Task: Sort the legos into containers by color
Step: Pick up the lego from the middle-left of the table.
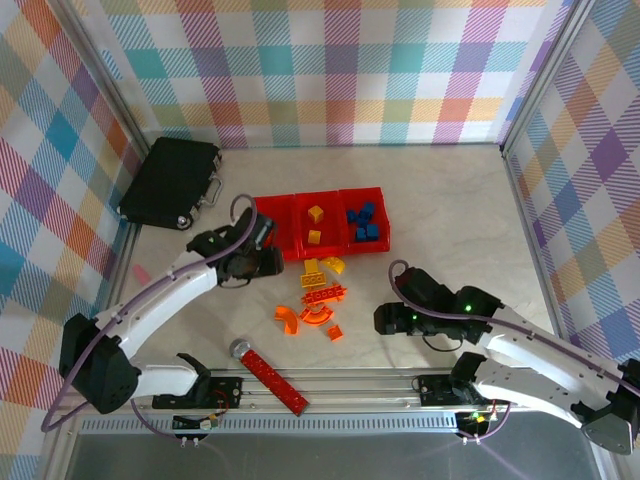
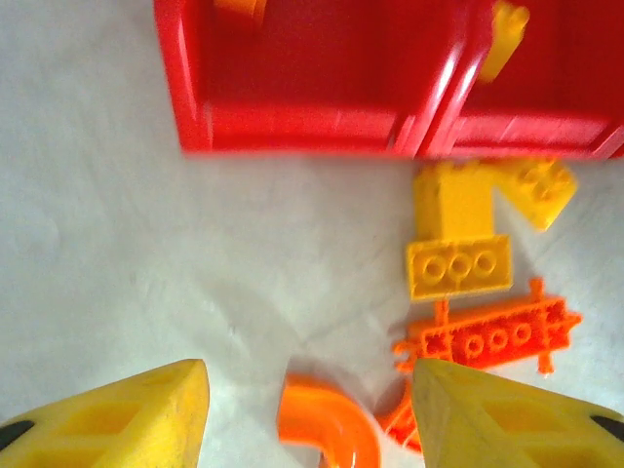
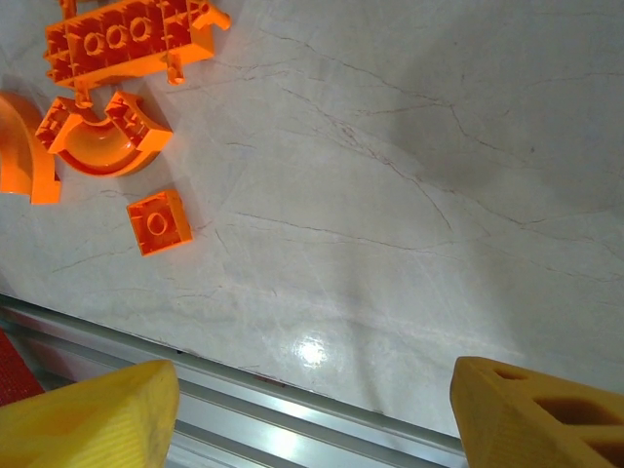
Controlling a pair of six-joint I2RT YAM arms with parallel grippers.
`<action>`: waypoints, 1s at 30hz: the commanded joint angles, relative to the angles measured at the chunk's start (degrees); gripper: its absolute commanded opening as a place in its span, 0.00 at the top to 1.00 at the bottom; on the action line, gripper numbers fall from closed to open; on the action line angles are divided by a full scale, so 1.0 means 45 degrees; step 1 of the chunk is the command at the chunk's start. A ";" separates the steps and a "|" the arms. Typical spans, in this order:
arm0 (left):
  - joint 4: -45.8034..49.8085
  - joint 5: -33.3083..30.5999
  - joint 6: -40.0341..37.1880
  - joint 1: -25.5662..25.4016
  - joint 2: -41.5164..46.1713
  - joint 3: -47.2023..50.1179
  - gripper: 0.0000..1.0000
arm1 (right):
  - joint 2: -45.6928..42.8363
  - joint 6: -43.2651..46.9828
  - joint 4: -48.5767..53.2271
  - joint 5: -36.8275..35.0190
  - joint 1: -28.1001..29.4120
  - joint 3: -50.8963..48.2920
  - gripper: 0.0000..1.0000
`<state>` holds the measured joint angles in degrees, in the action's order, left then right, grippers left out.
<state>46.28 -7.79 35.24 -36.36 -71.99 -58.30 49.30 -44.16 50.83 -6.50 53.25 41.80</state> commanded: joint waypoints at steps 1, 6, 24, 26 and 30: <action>0.0656 -0.0563 0.2351 -0.1008 0.0717 0.0808 0.43 | 0.0175 0.0275 -0.0276 0.0207 -0.0057 0.0416 0.26; 0.0245 -0.2035 0.4517 -0.2969 0.1471 0.1793 0.42 | 0.0296 0.0306 -0.0566 0.0377 -0.0057 0.0403 0.26; 0.0308 -0.2682 1.1864 -0.4860 -0.2231 0.0973 0.37 | -0.0425 0.0227 -0.0403 0.0437 -0.0063 0.0038 0.26; -0.0295 -0.2376 1.2422 -0.4985 -0.2443 0.1192 0.38 | -0.0538 0.0207 -0.0312 0.0413 -0.0057 0.0016 0.26; -0.0787 -0.1960 1.3183 -0.5035 -0.2891 0.1489 0.40 | -0.0993 0.0223 -0.0164 0.0346 -0.0057 -0.0081 0.26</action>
<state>43.94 -17.78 89.12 -58.26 -84.01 -52.62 46.44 -43.70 49.04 -4.89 53.25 41.80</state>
